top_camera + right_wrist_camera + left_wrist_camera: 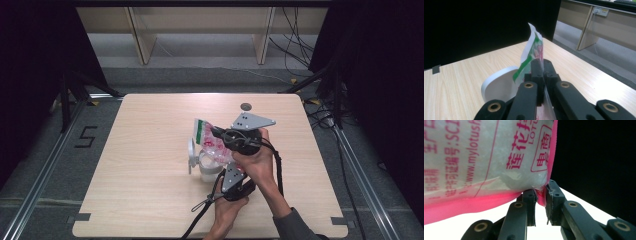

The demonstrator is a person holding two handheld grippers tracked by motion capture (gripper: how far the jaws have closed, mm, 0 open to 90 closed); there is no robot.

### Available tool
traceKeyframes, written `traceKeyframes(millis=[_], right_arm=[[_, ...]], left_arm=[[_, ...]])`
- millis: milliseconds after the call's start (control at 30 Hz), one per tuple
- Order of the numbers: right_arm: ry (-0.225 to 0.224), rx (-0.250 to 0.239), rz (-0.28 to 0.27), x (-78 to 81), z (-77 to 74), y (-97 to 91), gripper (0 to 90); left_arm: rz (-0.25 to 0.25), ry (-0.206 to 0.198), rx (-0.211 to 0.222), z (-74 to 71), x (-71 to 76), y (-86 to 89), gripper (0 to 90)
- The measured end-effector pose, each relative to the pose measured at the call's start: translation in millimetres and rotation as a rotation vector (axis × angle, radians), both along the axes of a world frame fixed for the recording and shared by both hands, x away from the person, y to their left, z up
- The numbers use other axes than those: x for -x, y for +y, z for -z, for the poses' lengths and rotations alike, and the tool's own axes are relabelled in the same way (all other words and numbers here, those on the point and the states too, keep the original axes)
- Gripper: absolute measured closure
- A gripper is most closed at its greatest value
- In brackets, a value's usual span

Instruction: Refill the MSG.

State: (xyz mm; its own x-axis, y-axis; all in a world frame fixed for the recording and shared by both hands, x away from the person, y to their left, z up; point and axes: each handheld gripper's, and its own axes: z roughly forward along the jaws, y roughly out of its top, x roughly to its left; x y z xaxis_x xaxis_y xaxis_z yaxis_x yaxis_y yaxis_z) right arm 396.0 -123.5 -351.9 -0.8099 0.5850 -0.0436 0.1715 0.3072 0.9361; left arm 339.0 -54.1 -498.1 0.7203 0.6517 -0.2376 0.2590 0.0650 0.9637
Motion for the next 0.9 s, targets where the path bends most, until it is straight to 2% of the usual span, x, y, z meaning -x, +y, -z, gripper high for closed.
traceKeyframes(millis=[100, 133, 200, 300, 367, 433, 467, 567, 700, 767, 800, 833, 900], right_arm=[[0.017, 0.006, -0.009, 0.5, 0.4, 1.1, 90.0], [0.018, 0.006, 0.007, 1.6, 0.9, 1.9, 90.0], [-0.01, 0.021, -0.008, -0.3, 1.2, 2.5, 90.0], [0.003, 0.019, -0.011, 0.3, 2.7, 4.4, 90.0], [-0.005, 0.019, -0.019, -0.3, 2.8, 4.6, 90.0], [0.03, 0.019, 0.004, 2.1, 3.3, 5.0, 90.0], [0.03, 0.019, 0.004, 2.1, 3.3, 5.0, 90.0], [0.012, 0.017, 0.006, 1.0, 3.6, 4.6, 90.0], [0.018, 0.012, 0.008, 1.0, 3.1, 4.2, 90.0], [0.013, 0.017, -0.01, -0.3, 2.9, 3.2, 90.0], [-0.007, 0.016, -0.012, -1.8, 3.0, 2.8, 90.0], [0.015, 0.013, 0.002, 0.1, 3.0, 3.0, 90.0], [0.025, 0.017, 0.004, 0.7, 2.8, 3.3, 90.0]], left_arm=[[-0.001, 0.006, 0.006, -0.1, 0.1, -0.2, 79.1], [0.005, 0.0, 0.014, 0.4, -0.3, -0.4, 79.1], [0.003, 0.003, 0.015, 0.5, -0.5, -0.4, 79.0], [0.005, 0.004, 0.016, 0.8, -0.4, -0.3, 79.0], [0.004, 0.004, 0.015, 0.8, -0.4, -0.3, 79.0], [0.002, 0.008, 0.013, 1.0, -0.7, -0.4, 79.0], [0.002, 0.008, 0.013, 1.0, -0.7, -0.4, 79.0], [-0.002, 0.01, 0.014, 1.0, -0.6, -0.4, 79.0], [0.005, 0.001, 0.018, 1.2, -0.9, -0.6, 79.0], [0.002, 0.005, 0.017, 1.0, -0.9, -0.7, 79.1], [0.004, 0.005, 0.019, 1.1, -0.9, -1.0, 79.1], [-0.003, 0.008, 0.005, 0.5, 0.4, -0.6, 79.0], [0.003, 0.003, 0.016, 1.3, -1.2, -0.6, 79.0]])
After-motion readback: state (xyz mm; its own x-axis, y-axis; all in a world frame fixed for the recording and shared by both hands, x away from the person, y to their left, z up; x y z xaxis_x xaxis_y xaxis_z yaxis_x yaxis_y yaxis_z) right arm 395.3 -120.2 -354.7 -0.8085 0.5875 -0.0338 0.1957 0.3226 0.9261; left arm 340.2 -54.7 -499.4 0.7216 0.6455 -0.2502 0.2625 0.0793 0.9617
